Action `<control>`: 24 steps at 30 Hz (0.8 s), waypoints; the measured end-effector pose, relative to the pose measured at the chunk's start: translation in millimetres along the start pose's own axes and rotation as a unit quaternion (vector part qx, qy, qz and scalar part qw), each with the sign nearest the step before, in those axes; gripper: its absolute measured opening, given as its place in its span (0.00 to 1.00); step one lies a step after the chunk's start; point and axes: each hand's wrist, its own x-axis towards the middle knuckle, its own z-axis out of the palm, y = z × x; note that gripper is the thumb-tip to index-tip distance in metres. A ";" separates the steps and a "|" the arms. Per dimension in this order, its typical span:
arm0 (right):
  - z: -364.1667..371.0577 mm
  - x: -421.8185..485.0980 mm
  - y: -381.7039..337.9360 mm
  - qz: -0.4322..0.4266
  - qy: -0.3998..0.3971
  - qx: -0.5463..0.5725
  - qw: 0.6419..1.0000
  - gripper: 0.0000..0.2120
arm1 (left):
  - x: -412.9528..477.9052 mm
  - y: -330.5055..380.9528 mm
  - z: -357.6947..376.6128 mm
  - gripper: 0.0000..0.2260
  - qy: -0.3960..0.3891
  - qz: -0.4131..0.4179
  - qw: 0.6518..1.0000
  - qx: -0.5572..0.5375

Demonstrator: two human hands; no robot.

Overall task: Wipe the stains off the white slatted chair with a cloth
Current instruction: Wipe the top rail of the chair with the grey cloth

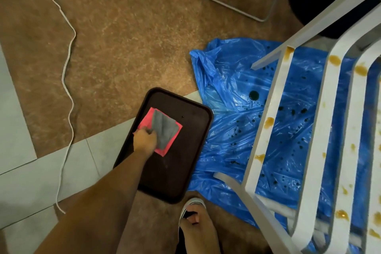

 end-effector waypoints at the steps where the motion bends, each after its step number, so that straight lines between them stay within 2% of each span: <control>1: -4.3 -15.0 -15.1 -0.013 0.011 0.020 1.000 0.11 | -15.6 5.9 -8.7 0.06 -0.012 -0.009 0.996 -0.085; 3: -1.8 -48.9 -35.6 -0.030 0.031 0.075 0.996 0.07 | -50.3 18.4 -30.5 0.10 -0.043 -0.007 0.973 -0.225; 5: -2.8 -85.0 -54.7 -0.023 0.023 0.179 0.983 0.06 | -92.3 37.9 -65.4 0.07 -0.079 -0.018 0.936 -0.341; 8: -0.2 -129.7 -91.3 0.001 -0.018 0.278 0.960 0.06 | -156.7 66.9 -121.0 0.04 -0.096 -0.084 0.846 -0.518; 11: -7.9 -181.3 -129.2 0.035 -0.070 0.396 0.915 0.12 | -219.0 101.4 -184.9 0.09 -0.118 -0.117 0.787 -0.594; 14: -31.4 -230.3 -158.3 -0.002 -0.141 0.464 0.875 0.22 | -263.5 138.1 -235.4 0.13 -0.159 -0.146 0.740 -0.637; 16: -53.3 -261.4 -169.3 -0.054 -0.180 0.505 0.842 0.25 | -291.5 169.8 -267.1 0.21 -0.198 -0.156 0.720 -0.647; 19: -89.4 -304.6 -185.0 -0.134 -0.230 0.522 0.810 0.29 | -328.2 217.0 -300.1 0.23 -0.258 -0.137 0.710 -0.641; 22: -125.5 -339.7 -194.5 -0.192 -0.213 0.545 0.788 0.29 | -360.8 255.6 -314.2 0.24 -0.309 -0.126 0.699 -0.633; 24: -151.4 -360.0 -195.7 -0.212 -0.189 0.569 0.772 0.26 | -377.2 274.7 -312.6 0.21 -0.321 -0.106 0.718 -0.609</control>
